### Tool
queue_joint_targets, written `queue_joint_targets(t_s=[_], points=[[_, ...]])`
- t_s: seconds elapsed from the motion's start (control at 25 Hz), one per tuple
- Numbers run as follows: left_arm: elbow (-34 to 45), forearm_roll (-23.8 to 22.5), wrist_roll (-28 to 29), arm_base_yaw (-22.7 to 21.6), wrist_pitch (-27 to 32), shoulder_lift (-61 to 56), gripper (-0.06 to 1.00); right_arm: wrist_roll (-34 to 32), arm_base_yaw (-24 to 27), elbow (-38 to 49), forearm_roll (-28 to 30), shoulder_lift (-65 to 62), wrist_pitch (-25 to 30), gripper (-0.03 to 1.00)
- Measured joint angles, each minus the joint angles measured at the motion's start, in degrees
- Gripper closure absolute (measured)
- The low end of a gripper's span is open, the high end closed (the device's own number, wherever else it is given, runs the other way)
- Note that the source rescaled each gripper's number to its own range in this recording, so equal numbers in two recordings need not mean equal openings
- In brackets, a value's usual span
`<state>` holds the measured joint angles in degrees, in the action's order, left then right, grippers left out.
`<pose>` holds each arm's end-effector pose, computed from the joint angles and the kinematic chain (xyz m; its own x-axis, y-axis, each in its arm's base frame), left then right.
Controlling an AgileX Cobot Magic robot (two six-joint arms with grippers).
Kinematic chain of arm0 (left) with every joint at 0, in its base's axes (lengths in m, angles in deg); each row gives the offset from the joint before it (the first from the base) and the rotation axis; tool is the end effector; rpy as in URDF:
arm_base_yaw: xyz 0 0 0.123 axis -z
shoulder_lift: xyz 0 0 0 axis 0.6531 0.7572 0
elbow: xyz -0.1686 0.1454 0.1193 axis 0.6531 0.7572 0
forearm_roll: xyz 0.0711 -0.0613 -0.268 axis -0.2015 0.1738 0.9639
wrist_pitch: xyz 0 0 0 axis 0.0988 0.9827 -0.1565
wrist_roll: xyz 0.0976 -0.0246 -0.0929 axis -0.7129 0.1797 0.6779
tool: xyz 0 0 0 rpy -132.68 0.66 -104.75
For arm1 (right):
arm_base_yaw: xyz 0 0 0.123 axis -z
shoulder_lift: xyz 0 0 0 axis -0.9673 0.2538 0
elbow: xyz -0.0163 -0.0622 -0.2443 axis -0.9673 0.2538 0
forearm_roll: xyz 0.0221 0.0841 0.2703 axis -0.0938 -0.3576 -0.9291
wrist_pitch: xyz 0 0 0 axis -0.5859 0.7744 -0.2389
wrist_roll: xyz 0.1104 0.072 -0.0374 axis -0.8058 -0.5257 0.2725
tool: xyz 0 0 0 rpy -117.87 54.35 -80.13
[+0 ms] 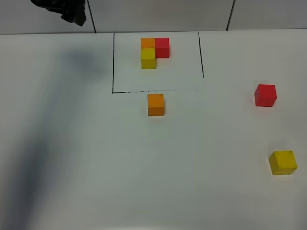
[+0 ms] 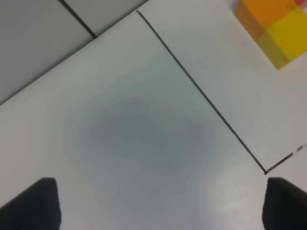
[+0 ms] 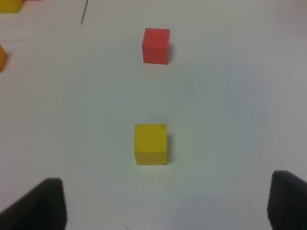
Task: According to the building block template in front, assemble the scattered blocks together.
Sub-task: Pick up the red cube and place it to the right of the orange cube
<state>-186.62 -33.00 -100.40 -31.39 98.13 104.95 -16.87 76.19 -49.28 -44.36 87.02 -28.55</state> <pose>0.5180 -0.0922 0.2467 -0.6936 0.4982 -0.5203 0.4877 0.8563 0.1698 0.1051 0.0069 0.2661 -0.5039 0.0230 -0.8635 -0.0310 0.9985 0.0447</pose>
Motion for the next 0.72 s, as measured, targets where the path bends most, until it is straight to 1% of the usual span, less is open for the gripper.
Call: queue_joint_targets(t_s=[0.08,0.24,0.52,0.6,0.72], points=[[0.00,-0.18,1.46,-0.37,0.69,-0.43,0.09,0.00,0.00,0.00,0.00,0.00,-0.04,0.16],[0.00,-0.99,4.24,-1.03,4.37,-0.60,0.10,0.00,0.00,0.00,0.00,0.00,-0.04,0.16],[0.19,-1.29,7.55,-2.38,4.37,-2.56,0.12,0.00,0.00,0.00,0.00,0.00,-0.11,0.16],[1.31,-1.42,8.30,-2.45,4.37,-4.48,0.14,0.00,0.00,0.00,0.00,0.00,-0.13,0.16],[5.69,-2.62,8.25,-2.49,4.37,-8.34,0.16,0.00,0.00,0.00,-0.04,0.00,-0.13,0.16]])
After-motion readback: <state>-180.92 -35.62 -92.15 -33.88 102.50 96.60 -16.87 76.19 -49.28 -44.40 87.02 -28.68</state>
